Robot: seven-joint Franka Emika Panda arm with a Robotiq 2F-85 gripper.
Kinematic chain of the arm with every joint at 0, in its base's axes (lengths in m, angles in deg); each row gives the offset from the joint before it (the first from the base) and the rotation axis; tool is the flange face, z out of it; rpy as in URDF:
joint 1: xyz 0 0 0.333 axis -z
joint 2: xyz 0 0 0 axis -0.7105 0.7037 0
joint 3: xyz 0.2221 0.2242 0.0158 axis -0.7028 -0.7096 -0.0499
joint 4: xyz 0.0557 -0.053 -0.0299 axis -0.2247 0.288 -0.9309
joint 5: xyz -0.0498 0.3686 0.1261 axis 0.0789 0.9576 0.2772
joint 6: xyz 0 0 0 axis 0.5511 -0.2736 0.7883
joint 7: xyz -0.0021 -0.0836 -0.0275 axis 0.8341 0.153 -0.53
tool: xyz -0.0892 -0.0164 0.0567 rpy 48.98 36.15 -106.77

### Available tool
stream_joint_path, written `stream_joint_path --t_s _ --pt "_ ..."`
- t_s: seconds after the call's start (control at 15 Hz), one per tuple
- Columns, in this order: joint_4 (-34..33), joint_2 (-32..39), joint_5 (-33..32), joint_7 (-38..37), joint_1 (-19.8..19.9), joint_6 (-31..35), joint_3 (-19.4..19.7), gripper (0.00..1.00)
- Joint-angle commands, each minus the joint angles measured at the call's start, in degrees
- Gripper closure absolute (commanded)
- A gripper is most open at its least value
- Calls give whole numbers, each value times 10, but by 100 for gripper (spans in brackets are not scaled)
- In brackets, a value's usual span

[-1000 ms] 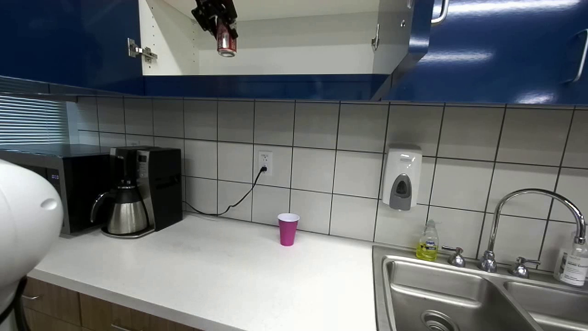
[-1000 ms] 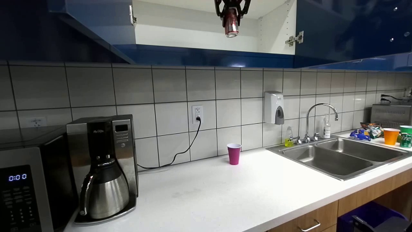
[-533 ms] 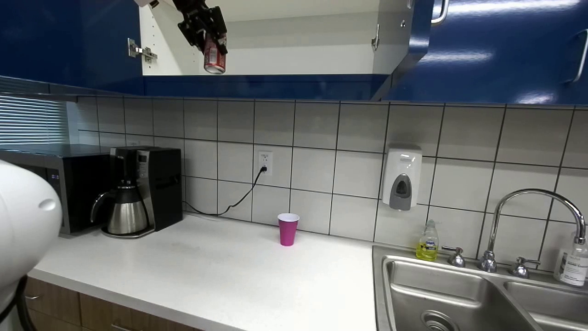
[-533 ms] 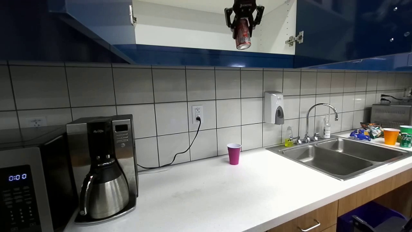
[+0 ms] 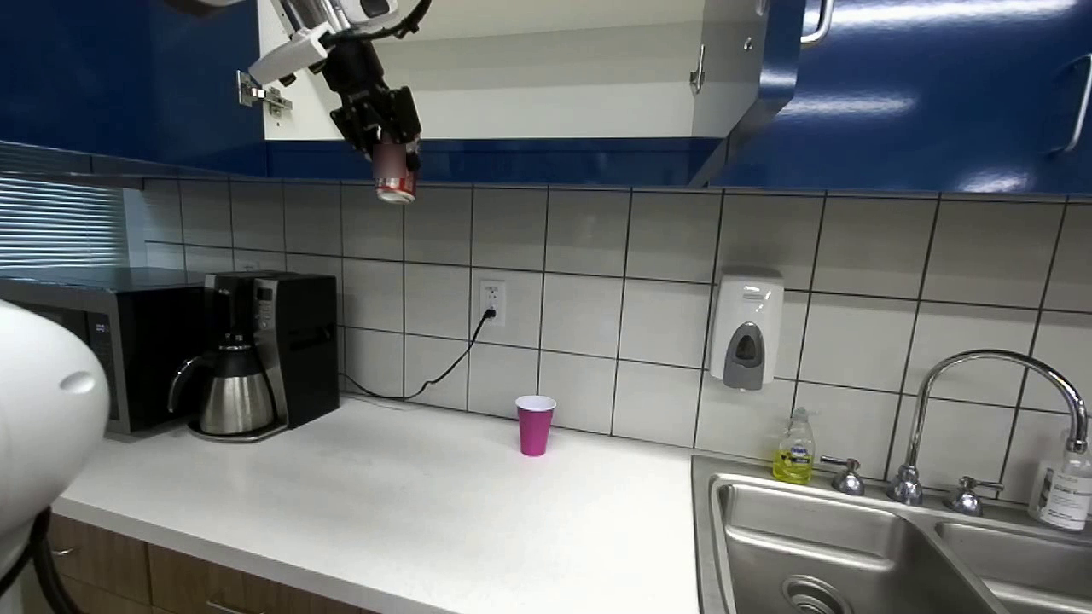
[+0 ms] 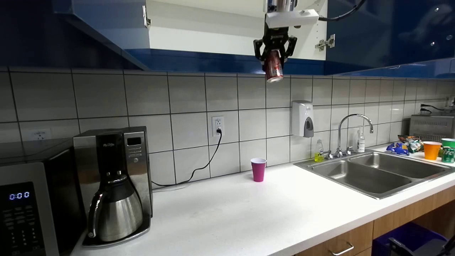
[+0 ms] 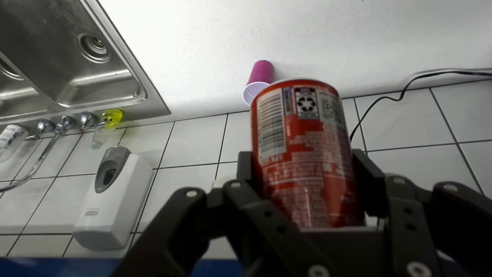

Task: Take the soda can out of the cupboard

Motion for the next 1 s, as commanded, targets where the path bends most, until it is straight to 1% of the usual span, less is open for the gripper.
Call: stream_joint_path --t_s 0.0,0.27,0.53,0.73,0.93 --pt "65 1 5 -9 23 76 -9 62" --pt "122 40 -3 -17 39 155 -13 62" --pt "153 93 -15 -37 53 231 -15 62" --pt "165 141 -39 -60 62 291 -15 62" --pt "174 188 -85 -96 69 348 -9 62"
